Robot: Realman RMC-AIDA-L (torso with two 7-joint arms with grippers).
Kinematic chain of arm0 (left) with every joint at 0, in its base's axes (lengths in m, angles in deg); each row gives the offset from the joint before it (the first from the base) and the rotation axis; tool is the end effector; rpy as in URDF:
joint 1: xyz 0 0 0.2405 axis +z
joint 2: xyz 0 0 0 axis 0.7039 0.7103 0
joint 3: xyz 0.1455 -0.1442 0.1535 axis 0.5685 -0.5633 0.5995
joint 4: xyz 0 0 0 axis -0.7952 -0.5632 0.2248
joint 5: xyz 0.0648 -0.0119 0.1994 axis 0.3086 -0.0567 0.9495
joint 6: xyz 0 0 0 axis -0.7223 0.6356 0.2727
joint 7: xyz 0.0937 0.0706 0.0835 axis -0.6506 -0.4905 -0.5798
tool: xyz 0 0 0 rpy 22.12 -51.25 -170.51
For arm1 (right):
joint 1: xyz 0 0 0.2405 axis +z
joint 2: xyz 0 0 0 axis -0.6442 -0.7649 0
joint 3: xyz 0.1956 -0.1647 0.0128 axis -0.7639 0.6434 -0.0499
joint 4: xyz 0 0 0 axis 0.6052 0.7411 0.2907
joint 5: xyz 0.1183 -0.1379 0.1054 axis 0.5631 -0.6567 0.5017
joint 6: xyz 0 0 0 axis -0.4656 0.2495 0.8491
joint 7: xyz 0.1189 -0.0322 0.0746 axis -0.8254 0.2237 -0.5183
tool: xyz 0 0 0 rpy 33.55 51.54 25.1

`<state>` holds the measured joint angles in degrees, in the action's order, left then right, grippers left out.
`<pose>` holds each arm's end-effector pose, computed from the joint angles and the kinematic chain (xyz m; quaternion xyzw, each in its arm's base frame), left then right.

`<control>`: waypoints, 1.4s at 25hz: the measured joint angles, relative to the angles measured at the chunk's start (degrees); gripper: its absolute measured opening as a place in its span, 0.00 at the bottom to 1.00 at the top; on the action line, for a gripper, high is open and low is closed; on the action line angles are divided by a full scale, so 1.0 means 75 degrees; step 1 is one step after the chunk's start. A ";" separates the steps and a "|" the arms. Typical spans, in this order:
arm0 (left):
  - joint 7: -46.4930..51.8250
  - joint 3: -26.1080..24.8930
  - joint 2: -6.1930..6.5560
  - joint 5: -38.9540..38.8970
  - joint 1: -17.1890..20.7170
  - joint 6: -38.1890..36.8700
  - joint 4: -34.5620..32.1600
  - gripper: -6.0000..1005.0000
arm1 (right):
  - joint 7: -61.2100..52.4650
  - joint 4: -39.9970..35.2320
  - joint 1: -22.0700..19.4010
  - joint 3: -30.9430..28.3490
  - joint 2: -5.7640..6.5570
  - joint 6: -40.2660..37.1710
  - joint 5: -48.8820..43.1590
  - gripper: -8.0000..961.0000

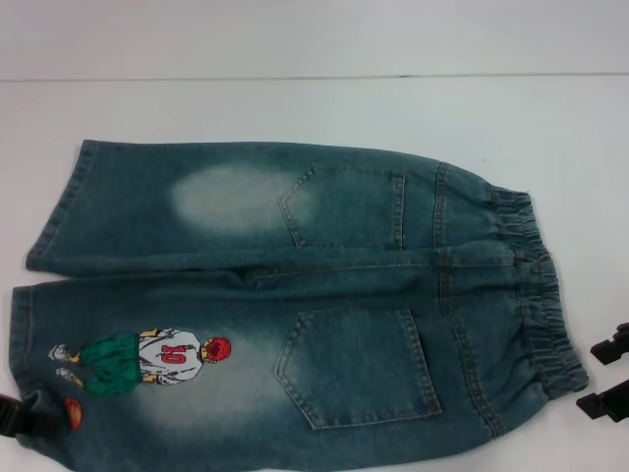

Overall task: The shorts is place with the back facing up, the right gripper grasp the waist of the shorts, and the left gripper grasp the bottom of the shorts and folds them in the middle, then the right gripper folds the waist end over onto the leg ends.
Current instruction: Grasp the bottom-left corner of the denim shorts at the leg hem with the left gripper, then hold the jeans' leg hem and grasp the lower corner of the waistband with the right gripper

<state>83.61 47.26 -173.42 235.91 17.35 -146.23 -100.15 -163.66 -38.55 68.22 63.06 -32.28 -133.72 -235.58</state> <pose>-0.3387 0.2705 0.0578 -0.8283 -0.5439 0.0945 0.0957 0.2943 0.2966 0.0541 -0.9411 0.3029 -0.1388 0.0585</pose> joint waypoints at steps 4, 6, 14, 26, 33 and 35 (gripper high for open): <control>-0.0011 -0.0001 -0.0009 0.0012 0.0022 0.0019 0.0024 0.03 | -0.0023 0.0344 0.0124 0.0111 -0.0014 0.0045 -0.0007 0.86; -0.0012 -0.0001 -0.0009 0.0014 0.0027 0.0019 0.0026 0.03 | -0.0025 0.0455 0.0158 0.0159 -0.0016 0.0095 -0.0008 0.85; -0.0013 -0.0001 -0.0009 0.0018 0.0031 0.0021 0.0026 0.03 | 0.0002 0.0698 0.0224 0.0252 -0.0016 0.0265 0.0024 0.82; -0.0013 -0.0005 -0.0009 0.0017 0.0039 0.0037 0.0026 0.03 | 0.0326 0.0742 0.0260 0.0183 -0.0009 0.0291 0.0577 0.77; -0.0025 -0.0046 -0.0009 0.0011 0.0054 0.0056 -0.0004 0.03 | 0.0597 0.0989 0.0238 0.0354 -0.0025 0.0407 0.0909 0.75; -0.0031 -0.0047 -0.0009 0.0010 0.0054 0.0057 -0.0008 0.03 | 0.0730 0.0966 0.0164 0.0426 -0.0041 0.0402 0.1012 0.74</control>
<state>83.38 46.91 -173.49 235.98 17.76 -145.80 -100.21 -158.18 -31.30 69.45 66.26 -32.59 -130.70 -227.99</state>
